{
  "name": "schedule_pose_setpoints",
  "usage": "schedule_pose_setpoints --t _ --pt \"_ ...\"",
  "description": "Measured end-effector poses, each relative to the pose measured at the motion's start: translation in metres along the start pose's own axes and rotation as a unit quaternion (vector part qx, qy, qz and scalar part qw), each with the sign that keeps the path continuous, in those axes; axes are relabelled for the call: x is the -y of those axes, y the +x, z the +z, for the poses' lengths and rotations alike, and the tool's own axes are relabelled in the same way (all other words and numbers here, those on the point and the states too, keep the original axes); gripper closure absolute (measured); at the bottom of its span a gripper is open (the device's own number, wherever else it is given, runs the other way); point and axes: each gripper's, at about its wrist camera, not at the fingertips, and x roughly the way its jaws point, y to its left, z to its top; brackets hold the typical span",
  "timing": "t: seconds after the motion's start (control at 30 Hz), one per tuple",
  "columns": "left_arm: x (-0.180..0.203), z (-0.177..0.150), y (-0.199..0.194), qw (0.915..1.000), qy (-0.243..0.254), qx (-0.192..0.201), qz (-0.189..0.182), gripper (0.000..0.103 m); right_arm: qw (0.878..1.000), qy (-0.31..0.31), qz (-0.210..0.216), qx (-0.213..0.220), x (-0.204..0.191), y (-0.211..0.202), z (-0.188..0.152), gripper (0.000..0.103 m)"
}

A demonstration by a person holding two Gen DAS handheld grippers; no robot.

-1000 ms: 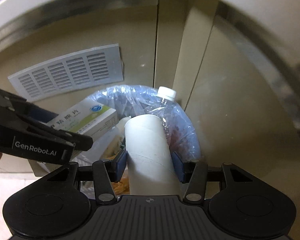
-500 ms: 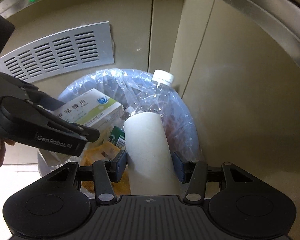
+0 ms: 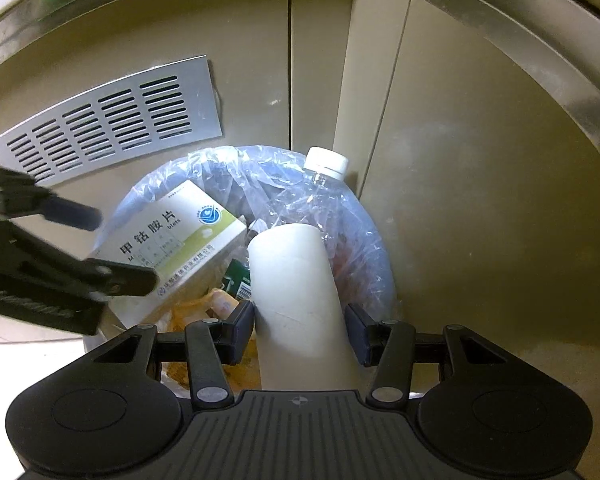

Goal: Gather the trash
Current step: 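Open the left gripper to drop the box while the right gripper opens to drop the tube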

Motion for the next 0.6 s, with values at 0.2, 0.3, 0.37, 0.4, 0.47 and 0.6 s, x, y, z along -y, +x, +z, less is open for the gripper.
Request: schedule_pose_setpoints --t 0.2,0.3,0.37,0.4,0.47,0.6 --pt "-0.012 -0.007 -0.016 0.9994 -0.029 0.009 0.016 0.025 0.999 0.027 0.026 -0.007 -0.005 0.012 0.004 0.053" --pt "-0.015 -0.009 -0.016 0.9990 -0.039 0.009 0.018 0.025 0.999 0.021 0.030 -0.013 -0.012 0.021 0.004 0.053" --pt "-0.016 -0.010 -0.018 0.9990 -0.040 0.011 0.018 0.025 0.999 0.015 0.030 -0.015 -0.014 0.027 0.003 0.053" --pt "-0.016 -0.011 -0.018 0.9990 -0.040 0.011 0.018 0.025 0.999 0.014 0.030 -0.016 -0.016 0.031 0.003 0.053" --pt "-0.017 -0.012 -0.019 0.9989 -0.041 0.011 0.018 0.025 0.999 0.014 0.031 -0.019 -0.016 0.038 0.002 0.053" --pt "-0.017 -0.012 -0.019 0.9988 -0.043 0.013 0.018 0.025 0.999 0.012 0.034 -0.026 -0.015 0.048 -0.002 0.053"
